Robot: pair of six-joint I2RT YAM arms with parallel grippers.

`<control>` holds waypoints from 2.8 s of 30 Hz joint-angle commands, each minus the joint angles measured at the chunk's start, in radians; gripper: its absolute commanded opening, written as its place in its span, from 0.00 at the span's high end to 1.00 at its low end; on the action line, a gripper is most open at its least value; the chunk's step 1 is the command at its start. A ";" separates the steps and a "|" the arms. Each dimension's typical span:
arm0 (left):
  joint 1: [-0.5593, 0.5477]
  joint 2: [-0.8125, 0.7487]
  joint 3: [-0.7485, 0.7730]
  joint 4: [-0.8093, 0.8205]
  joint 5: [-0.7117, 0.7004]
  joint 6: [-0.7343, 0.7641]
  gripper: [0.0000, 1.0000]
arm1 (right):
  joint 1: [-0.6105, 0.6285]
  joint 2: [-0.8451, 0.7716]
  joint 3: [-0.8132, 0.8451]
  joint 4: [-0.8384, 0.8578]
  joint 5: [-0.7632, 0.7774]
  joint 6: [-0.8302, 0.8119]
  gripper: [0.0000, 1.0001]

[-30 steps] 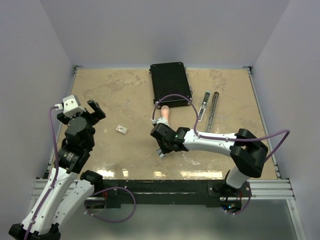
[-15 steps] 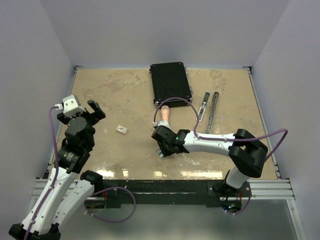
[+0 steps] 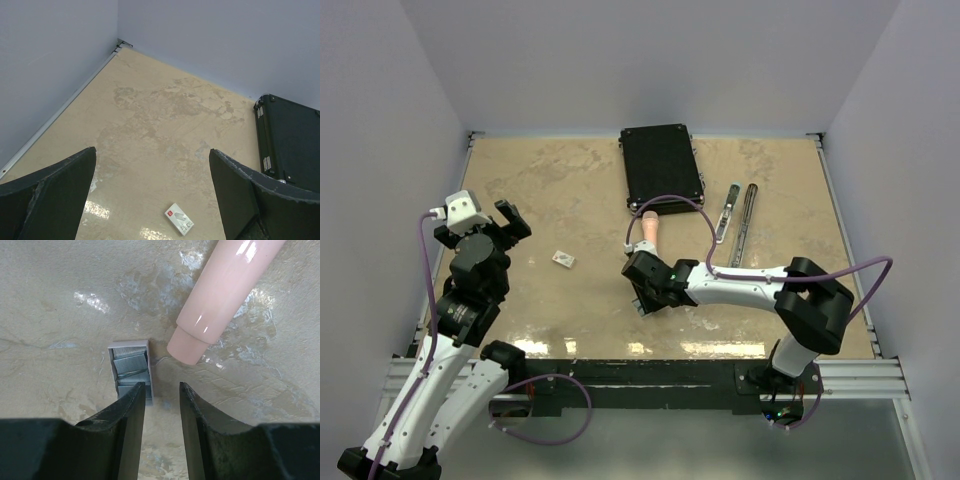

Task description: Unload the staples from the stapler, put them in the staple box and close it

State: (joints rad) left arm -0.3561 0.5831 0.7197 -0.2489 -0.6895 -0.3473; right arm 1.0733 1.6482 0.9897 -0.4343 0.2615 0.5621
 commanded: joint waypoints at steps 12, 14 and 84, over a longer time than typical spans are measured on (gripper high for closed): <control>-0.004 0.125 -0.026 0.087 0.183 0.037 0.00 | -0.001 -0.132 -0.031 0.115 -0.080 0.019 0.42; -0.001 0.230 0.012 0.059 0.189 0.018 0.00 | -0.001 -0.159 -0.040 0.131 -0.070 0.025 0.14; 0.230 1.063 0.204 -0.202 0.746 0.099 1.00 | -0.001 -0.415 -0.126 0.187 -0.056 -0.048 0.02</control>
State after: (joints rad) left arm -0.1230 1.6733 0.9504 -0.4118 0.0879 -0.2222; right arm 1.0733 1.2858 0.8597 -0.2508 0.1913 0.5301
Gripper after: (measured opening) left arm 0.012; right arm 0.983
